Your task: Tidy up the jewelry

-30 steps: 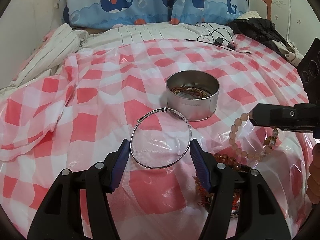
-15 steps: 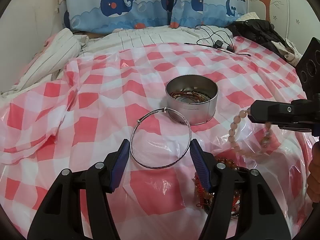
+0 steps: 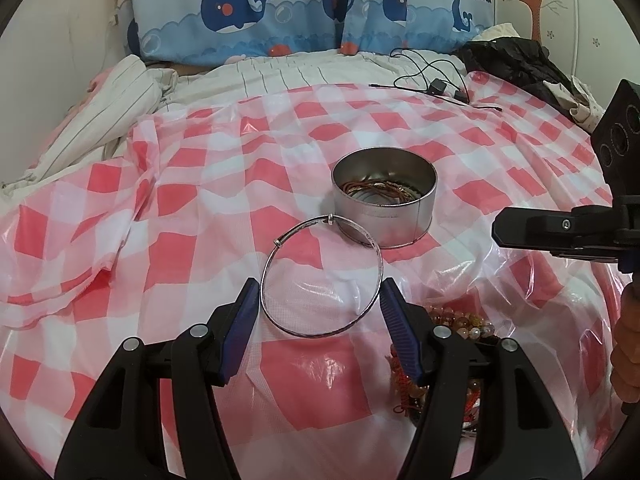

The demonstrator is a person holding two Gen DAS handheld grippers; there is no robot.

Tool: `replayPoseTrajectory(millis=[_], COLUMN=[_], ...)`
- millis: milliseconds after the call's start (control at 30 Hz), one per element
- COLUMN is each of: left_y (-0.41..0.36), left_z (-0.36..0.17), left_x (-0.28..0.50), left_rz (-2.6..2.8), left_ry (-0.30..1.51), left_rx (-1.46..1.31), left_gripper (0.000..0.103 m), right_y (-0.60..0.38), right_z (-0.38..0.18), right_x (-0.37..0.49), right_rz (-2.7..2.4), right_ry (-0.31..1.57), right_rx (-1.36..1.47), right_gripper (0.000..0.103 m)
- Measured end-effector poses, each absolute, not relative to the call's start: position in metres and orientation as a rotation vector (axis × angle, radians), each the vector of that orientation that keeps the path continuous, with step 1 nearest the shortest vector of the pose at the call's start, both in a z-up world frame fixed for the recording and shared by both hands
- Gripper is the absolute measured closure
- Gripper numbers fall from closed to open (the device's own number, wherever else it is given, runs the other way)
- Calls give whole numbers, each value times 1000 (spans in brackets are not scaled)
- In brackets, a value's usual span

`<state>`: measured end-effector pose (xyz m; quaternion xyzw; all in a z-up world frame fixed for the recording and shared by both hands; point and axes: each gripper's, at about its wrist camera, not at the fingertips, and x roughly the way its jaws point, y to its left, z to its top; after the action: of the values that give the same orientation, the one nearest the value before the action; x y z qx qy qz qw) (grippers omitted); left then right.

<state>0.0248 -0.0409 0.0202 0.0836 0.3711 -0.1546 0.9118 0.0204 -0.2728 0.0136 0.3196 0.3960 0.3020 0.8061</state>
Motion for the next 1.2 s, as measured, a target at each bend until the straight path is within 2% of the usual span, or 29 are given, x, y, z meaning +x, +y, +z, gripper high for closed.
replayPoseTrajectory(millis=[100, 133, 167, 200, 233, 500, 567, 633, 700, 733, 967, 1200], left_y=[-40, -40, -40, -39, -38, -36, -37, -37, -36, -37, -36, -37], left_z=[20, 19, 19, 19, 19, 18, 18, 18, 18, 18, 19, 19], left_x=[25, 26, 26, 26, 27, 28, 28, 27, 28, 27, 27, 27], left_rz=[-318, -318, -318, -318, -318, -319, -319, -319, -319, -320, -325, -326], left_ry=[769, 771, 773, 775, 778, 779, 779, 779, 779, 778, 767, 768], left_rx=[173, 171, 169, 165, 161, 156, 158, 157, 156, 156, 148, 144], left_gripper=[45, 45, 45, 45, 45, 45, 45, 45, 45, 45, 45, 45], right_y=[-267, -263, -256, -248, -243, -216, -216, -218, -223, -226, -254, -262], right_z=[14, 12, 10, 7, 4, -13, -15, -13, -10, -8, 3, 6], right_x=[22, 22, 23, 23, 22, 16, 15, 14, 15, 15, 19, 23], right_rz=[609, 598, 579, 567, 561, 548, 534, 525, 524, 529, 589, 595], right_ry=[881, 903, 931, 958, 977, 1069, 1079, 1073, 1056, 1046, 976, 971], right_rx=[609, 577, 525, 466, 425, 228, 207, 200, 225, 248, 486, 541], right_gripper=[92, 79, 60, 55, 55, 57, 71, 81, 85, 91, 93, 93])
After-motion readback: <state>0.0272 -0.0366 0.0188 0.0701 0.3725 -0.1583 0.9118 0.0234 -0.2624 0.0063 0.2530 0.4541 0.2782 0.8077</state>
